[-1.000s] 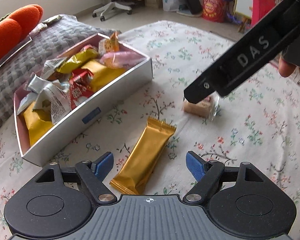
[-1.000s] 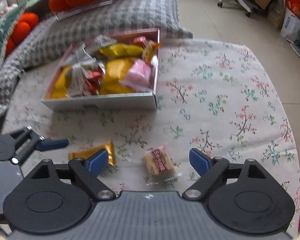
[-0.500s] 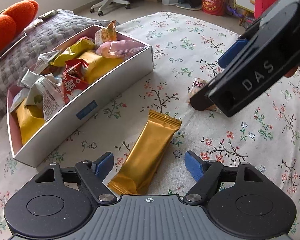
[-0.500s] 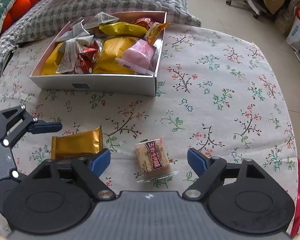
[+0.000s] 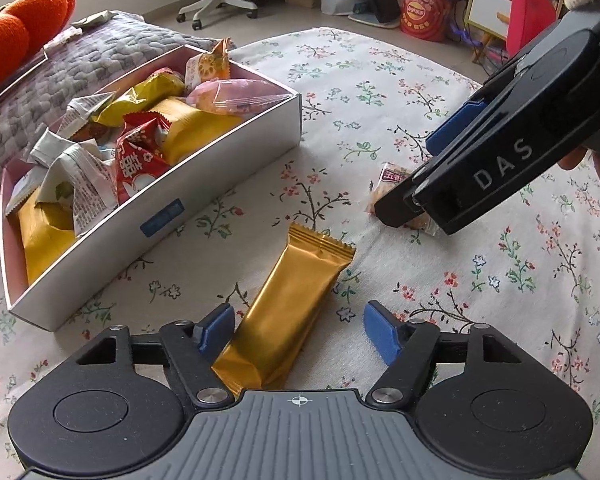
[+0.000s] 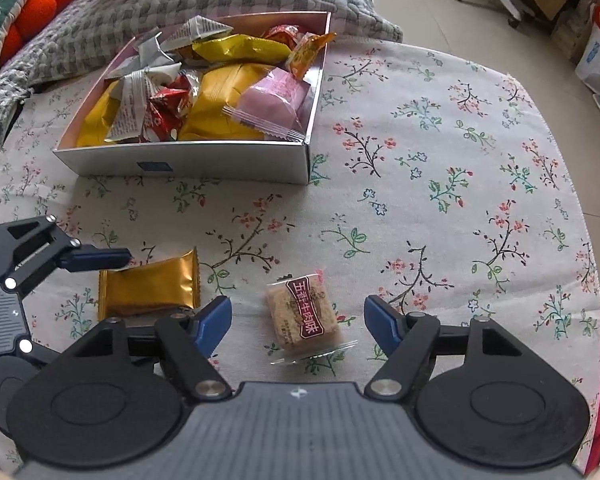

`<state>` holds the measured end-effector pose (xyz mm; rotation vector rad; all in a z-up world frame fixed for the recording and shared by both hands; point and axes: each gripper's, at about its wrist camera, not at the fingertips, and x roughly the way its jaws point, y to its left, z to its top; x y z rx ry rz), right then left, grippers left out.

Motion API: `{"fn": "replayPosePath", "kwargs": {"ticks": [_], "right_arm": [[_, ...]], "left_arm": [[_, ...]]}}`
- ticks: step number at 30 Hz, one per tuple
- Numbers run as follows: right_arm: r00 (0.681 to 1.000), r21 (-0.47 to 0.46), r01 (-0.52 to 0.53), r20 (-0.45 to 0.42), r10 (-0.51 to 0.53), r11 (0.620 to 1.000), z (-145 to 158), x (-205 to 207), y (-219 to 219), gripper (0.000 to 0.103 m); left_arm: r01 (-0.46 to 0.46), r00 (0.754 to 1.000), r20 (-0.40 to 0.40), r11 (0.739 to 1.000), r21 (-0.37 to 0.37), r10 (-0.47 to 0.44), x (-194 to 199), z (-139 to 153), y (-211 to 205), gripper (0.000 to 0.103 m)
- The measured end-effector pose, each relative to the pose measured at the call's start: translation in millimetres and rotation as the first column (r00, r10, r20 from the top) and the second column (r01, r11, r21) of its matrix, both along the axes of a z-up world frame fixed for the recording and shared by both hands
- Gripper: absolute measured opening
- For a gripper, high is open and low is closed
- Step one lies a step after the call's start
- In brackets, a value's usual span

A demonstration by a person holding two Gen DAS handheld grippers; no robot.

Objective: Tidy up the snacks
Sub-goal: 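Move both grippers back to the gold bar and wrapped pastry, then grasp gold bar with left gripper while right gripper grasps wrapped pastry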

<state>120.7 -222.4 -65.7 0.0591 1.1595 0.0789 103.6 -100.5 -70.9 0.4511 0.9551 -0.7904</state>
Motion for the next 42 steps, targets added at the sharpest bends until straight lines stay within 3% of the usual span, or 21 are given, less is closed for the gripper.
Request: {"fn": "replayPosePath", "kwargs": {"ticks": [9, 16, 30, 35, 38, 42], "right_arm": [[1.0, -0.018, -0.008, -0.014, 0.008, 1.0, -4.0, 2.1, 1.2, 0.068], [1.0, -0.023, -0.017, -0.021, 0.016, 1.0, -5.8, 3.0, 2.2, 0.068], [0.998, -0.056, -0.003, -0.058, 0.0, 0.998, -19.2, 10.7, -2.9, 0.066], [0.998, -0.047, 0.006, -0.069, -0.009, 0.999, -24.0, 14.6, -5.0, 0.055], [0.998, -0.025, 0.005, -0.064, -0.006, 1.0, -21.7, 14.0, -3.8, 0.04], [0.998, -0.011, 0.0, -0.057, 0.0, 1.0, -19.9, 14.6, -2.6, 0.032]], "left_arm": [[-0.001, 1.0, -0.018, 1.0, -0.014, 0.001, 1.1, 0.9, -2.0, 0.059], [-0.031, 0.999, -0.037, 0.999, -0.027, 0.03, 3.7, 2.4, -2.3, 0.043], [-0.06, 0.998, -0.03, 0.998, -0.023, 0.059, 6.1, 3.7, -2.8, 0.029], [-0.069, 0.997, -0.033, 0.997, -0.024, 0.068, 6.8, 4.0, -2.8, 0.027], [-0.078, 0.996, -0.034, 0.997, -0.022, 0.077, 7.8, 4.6, -1.8, 0.027], [-0.089, 0.996, -0.03, 0.996, -0.02, 0.088, 9.6, 4.0, -1.0, 0.027]]}}
